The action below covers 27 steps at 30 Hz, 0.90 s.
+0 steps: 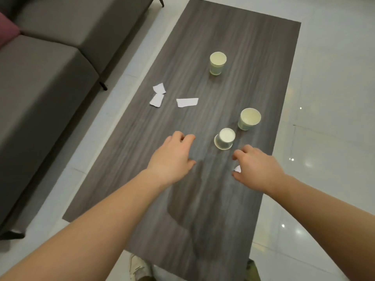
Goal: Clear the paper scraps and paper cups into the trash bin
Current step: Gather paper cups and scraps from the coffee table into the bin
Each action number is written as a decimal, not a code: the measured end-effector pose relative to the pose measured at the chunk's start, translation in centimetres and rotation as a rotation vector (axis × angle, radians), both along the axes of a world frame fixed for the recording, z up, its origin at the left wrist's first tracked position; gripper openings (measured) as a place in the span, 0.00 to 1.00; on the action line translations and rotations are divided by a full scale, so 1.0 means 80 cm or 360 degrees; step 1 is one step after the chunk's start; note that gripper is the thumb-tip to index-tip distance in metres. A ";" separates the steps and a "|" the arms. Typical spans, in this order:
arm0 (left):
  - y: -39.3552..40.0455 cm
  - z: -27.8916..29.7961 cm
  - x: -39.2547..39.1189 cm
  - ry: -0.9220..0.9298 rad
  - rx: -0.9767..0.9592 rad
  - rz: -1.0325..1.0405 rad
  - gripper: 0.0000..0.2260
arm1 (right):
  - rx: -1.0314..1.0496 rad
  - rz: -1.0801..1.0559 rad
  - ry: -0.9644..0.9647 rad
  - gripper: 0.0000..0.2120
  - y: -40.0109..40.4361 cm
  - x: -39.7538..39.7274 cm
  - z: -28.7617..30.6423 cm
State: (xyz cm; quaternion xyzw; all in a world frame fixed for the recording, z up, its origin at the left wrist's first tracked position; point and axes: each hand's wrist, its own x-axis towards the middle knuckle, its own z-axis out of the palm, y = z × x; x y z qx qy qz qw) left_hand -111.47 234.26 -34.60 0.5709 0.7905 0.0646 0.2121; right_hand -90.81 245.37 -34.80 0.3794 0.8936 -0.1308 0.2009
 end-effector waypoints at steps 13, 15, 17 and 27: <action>0.017 -0.116 0.015 0.0050 -0.0268 0.0494 0.25 | -0.0186 0.0250 -0.0094 0.23 0.039 0.027 -0.106; 0.023 -0.126 0.012 0.0030 -0.0254 0.0557 0.23 | -0.0180 0.0248 -0.0111 0.22 0.035 0.022 -0.117; 0.030 -0.137 0.010 0.0027 -0.0247 0.0602 0.21 | -0.0162 0.0204 -0.0135 0.21 0.033 0.019 -0.126; 0.053 -0.181 0.006 0.0150 -0.0079 0.0624 0.13 | -0.0141 0.0030 -0.0069 0.22 0.027 0.016 -0.152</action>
